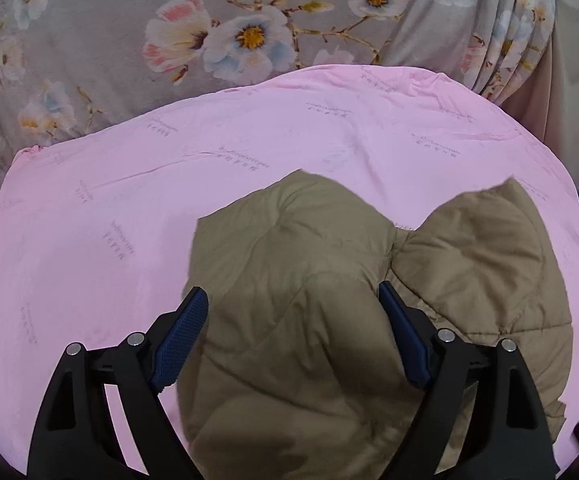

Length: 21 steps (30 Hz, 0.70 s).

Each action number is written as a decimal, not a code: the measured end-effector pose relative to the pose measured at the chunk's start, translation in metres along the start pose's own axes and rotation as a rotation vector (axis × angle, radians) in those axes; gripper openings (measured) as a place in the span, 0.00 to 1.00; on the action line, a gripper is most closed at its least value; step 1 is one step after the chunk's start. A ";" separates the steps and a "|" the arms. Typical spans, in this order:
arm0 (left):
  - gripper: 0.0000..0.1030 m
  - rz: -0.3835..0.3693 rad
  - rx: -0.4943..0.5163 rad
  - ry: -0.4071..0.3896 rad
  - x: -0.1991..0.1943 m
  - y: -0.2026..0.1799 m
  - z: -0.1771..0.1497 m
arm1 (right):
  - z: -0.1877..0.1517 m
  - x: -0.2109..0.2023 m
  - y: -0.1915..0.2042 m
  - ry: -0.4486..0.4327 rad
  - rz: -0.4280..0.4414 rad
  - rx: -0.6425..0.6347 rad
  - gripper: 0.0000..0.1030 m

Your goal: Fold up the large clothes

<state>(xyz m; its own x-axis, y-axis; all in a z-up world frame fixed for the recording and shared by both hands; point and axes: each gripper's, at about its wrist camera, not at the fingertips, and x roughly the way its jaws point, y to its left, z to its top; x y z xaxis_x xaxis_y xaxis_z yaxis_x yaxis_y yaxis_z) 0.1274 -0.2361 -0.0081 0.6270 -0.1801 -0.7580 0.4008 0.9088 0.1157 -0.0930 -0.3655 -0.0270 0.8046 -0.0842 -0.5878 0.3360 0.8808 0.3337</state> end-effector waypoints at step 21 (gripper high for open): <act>0.82 0.029 -0.215 0.036 0.006 0.046 -0.013 | 0.065 0.122 0.052 0.092 -0.099 -0.078 0.21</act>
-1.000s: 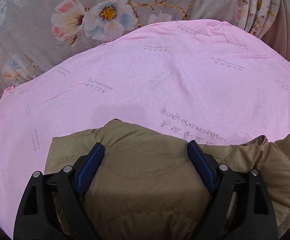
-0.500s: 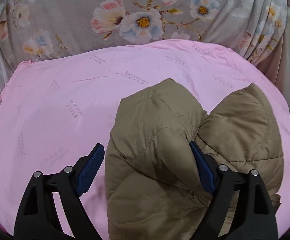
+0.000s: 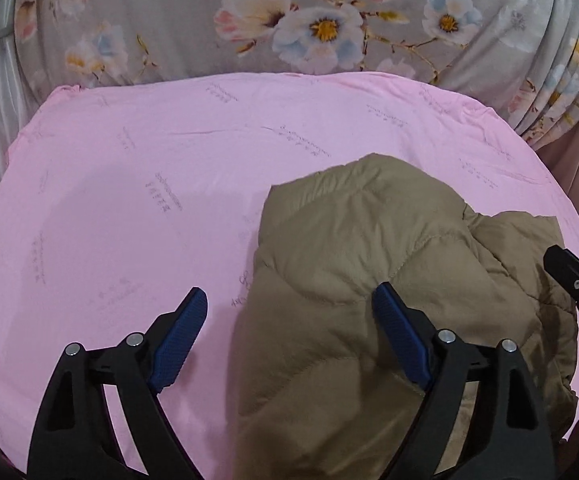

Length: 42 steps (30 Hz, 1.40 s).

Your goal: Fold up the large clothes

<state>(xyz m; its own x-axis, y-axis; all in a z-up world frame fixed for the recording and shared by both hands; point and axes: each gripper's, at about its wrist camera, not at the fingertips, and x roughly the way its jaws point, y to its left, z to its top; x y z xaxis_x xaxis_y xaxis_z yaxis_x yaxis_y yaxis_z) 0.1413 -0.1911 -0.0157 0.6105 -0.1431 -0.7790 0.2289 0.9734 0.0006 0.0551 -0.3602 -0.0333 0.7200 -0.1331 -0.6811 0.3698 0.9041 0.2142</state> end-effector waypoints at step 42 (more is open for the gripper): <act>0.92 -0.232 -0.143 0.063 0.017 0.042 -0.027 | -0.054 -0.025 -0.108 0.042 0.147 0.299 0.47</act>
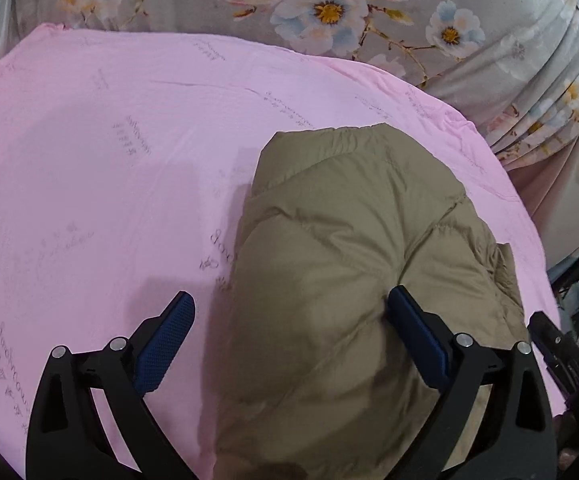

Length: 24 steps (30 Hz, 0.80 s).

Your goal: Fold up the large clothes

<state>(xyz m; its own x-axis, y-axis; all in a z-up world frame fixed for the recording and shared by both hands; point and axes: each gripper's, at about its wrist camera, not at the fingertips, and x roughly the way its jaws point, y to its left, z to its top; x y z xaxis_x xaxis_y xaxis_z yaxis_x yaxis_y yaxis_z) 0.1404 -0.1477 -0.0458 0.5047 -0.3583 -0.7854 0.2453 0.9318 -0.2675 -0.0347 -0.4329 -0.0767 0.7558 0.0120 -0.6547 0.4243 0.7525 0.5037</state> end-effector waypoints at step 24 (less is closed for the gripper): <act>0.96 -0.284 -0.002 0.266 0.019 0.007 -0.027 | -0.064 0.062 -0.015 0.434 0.413 0.265 0.54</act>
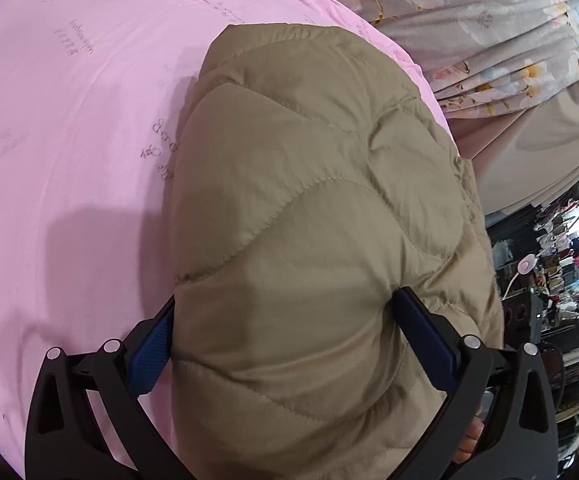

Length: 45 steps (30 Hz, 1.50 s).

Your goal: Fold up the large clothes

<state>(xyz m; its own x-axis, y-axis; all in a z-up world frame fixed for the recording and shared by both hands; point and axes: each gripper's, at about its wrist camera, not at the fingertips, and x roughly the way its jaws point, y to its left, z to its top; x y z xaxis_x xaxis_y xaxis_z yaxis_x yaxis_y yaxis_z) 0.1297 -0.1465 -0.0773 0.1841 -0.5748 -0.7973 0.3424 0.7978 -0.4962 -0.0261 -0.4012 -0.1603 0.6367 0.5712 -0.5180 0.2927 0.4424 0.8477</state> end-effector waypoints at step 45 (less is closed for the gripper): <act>0.62 0.227 0.236 -0.543 -0.086 0.200 0.163 | 0.081 0.263 0.228 -0.276 -0.118 -0.576 0.26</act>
<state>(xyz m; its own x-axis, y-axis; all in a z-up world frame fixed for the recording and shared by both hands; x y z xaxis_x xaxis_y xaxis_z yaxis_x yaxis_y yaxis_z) 0.3326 0.0326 -0.0522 0.6961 -0.4554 -0.5550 0.4221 0.8849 -0.1967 0.2658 -0.2061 -0.0946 0.8060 0.3317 -0.4902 -0.0087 0.8348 0.5505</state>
